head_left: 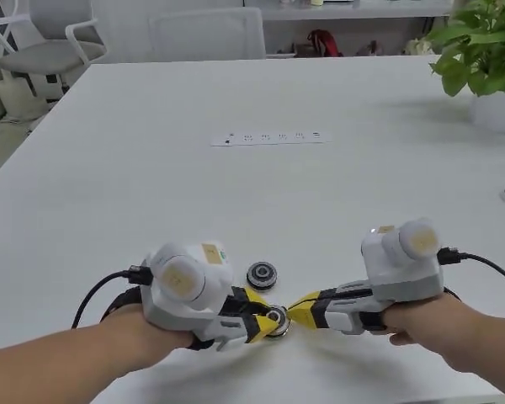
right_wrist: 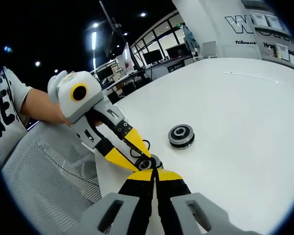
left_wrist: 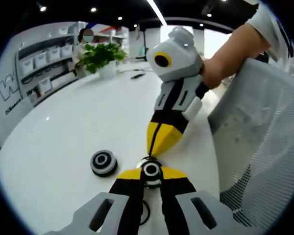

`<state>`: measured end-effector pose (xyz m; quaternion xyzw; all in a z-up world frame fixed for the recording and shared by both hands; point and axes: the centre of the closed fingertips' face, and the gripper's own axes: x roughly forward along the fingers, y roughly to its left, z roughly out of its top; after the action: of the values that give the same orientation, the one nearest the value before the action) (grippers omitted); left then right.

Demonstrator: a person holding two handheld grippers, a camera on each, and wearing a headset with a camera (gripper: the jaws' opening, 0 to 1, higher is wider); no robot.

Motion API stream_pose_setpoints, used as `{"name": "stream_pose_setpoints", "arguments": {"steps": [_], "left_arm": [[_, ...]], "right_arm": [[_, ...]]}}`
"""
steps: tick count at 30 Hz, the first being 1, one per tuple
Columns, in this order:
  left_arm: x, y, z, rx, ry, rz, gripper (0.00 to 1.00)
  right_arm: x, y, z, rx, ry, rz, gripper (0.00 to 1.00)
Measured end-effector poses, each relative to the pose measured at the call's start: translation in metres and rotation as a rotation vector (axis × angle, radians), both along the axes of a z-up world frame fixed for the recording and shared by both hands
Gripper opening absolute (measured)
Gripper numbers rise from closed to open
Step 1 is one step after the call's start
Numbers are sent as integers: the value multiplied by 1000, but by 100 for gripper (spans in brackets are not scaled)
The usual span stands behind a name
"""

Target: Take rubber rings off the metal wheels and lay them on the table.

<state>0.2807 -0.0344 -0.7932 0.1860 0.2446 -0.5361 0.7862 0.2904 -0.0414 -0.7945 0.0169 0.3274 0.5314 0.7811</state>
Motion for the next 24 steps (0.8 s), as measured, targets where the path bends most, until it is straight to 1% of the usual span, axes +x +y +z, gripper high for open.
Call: {"name": "stream_pose_setpoints", "arguments": {"steps": [11, 22, 24], "left_arm": [[0, -1, 0, 0, -2, -3, 12], [-1, -1, 0, 0, 1, 2, 12], [-1, -1, 0, -1, 1, 2, 12]], "right_arm": [[-6, 6, 2, 8, 2, 35, 0], [-9, 10, 5, 33, 10, 44, 0], [-12, 12, 7, 47, 18, 57, 0]]}}
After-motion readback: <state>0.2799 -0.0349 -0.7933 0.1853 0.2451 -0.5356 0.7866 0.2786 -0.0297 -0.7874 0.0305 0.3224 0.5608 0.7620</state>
